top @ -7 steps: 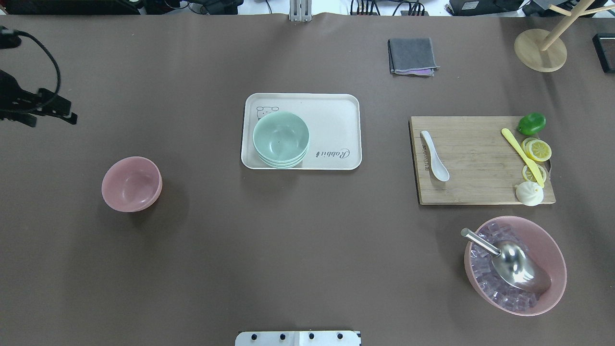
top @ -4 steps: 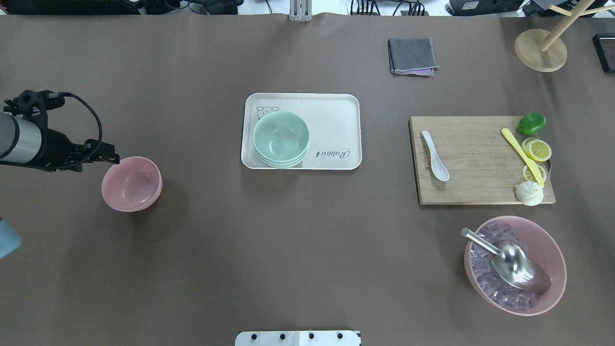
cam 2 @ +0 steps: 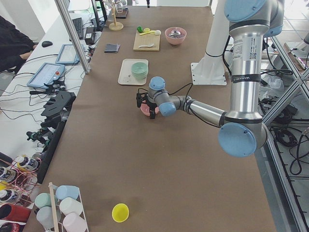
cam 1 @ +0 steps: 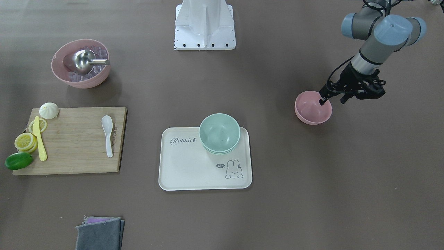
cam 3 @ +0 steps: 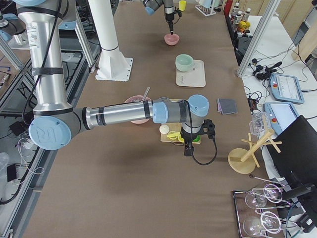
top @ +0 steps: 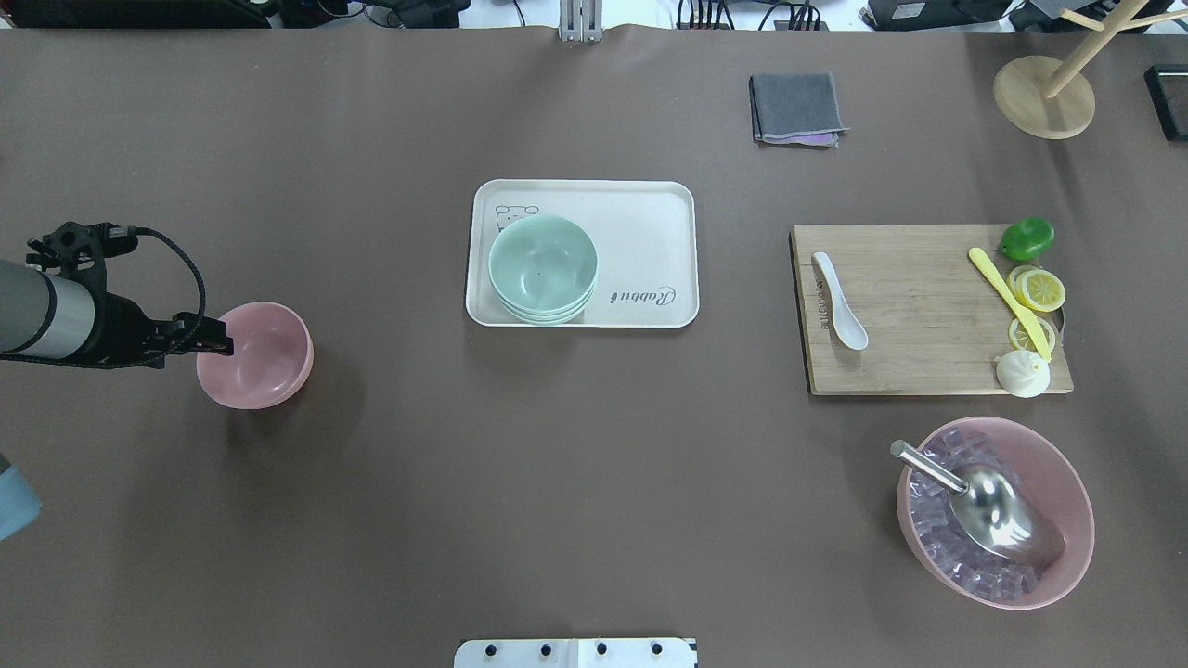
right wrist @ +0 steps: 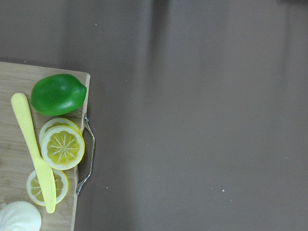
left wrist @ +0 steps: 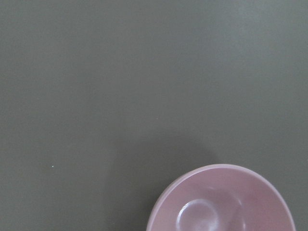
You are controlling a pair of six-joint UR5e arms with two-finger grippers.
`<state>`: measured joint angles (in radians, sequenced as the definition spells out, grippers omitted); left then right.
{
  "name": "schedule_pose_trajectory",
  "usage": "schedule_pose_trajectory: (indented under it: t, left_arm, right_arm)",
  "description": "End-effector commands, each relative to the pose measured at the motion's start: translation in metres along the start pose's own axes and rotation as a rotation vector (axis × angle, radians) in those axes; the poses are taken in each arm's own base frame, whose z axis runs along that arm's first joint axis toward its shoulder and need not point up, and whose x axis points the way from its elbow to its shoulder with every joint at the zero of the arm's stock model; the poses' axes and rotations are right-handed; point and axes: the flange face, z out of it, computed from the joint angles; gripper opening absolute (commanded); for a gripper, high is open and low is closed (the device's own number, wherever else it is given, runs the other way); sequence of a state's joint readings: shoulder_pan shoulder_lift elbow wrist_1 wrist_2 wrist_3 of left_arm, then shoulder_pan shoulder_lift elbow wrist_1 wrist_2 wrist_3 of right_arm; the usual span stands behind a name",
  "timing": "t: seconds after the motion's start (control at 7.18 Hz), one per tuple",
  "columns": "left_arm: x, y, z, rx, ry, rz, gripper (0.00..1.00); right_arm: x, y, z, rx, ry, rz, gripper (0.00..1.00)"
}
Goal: Stack pink bowl on green and place spoon
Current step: 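Reach the left gripper down to the rim of the pink bowl, then lift the pink bowl with the left gripper while the right arm reaches out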
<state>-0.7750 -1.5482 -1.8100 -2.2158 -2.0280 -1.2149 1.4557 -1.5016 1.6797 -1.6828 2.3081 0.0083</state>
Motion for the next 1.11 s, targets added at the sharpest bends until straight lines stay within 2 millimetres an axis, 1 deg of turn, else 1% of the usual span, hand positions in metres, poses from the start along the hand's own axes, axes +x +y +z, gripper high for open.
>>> schedule_pose_trajectory:
  t: [0.0,0.14,0.28,0.42,0.56,0.7,0.84,0.98]
  left_arm:
    - [0.0,0.003,0.006,-0.02,-0.002,0.005,0.27]
    - [-0.001,0.004,0.006,-0.024,-0.003,0.003,0.01]
    - [-0.005,0.004,0.007,-0.026,-0.01,0.0,0.0]
    - [-0.003,0.004,0.007,-0.028,-0.011,-0.004,0.0]
    - [-0.001,0.008,0.005,-0.066,0.006,-0.006,0.0]
    - [-0.006,0.001,-0.014,-0.142,0.06,-0.036,0.0]
    - [-0.017,-0.031,-0.054,-0.137,0.122,-0.087,0.0]
    - [-0.028,-0.057,-0.093,-0.166,0.177,-0.146,0.0]
  right_arm:
    - [-0.002,-0.003,-0.002,0.003,-0.002,-0.002,1.0]
    - [-0.003,-0.003,-0.003,0.004,-0.002,-0.003,1.0]
    - [-0.004,-0.004,-0.003,0.005,-0.007,-0.004,1.0]
    - [-0.005,-0.004,-0.002,0.003,-0.034,-0.002,1.0]
    - [-0.01,-0.005,-0.004,0.005,-0.063,-0.003,1.0]
    - [-0.019,-0.013,-0.011,0.01,-0.101,-0.008,1.0]
    - [-0.035,-0.026,-0.024,0.019,-0.157,0.006,1.0]
    - [-0.052,-0.039,-0.04,0.044,-0.168,0.057,1.0]
